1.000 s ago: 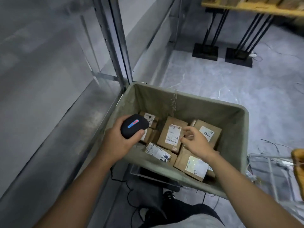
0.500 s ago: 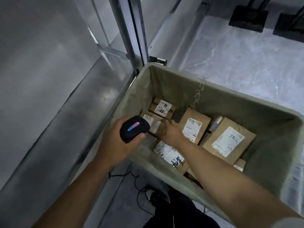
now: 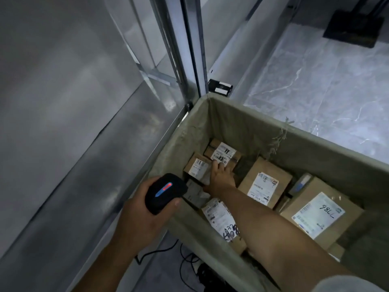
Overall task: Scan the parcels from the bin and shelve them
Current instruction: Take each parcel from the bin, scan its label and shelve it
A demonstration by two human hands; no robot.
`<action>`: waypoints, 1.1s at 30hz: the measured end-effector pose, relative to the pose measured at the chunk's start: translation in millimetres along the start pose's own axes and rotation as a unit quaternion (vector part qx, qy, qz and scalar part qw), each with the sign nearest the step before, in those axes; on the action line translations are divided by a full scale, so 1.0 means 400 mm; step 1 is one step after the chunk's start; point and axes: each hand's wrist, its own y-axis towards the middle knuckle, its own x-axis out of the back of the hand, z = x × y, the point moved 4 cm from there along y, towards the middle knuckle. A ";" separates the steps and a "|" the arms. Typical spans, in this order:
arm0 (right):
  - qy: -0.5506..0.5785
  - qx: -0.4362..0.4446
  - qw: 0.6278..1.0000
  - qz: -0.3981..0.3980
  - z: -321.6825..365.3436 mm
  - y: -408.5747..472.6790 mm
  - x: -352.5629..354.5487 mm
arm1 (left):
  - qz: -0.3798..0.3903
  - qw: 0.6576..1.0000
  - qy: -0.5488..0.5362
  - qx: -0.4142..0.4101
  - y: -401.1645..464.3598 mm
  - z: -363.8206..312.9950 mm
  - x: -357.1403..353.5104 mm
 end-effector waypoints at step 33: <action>-0.046 0.322 0.867 -0.377 0.152 -0.615 0.611 | -0.153 0.974 -0.106 -0.129 -0.239 -0.253 0.248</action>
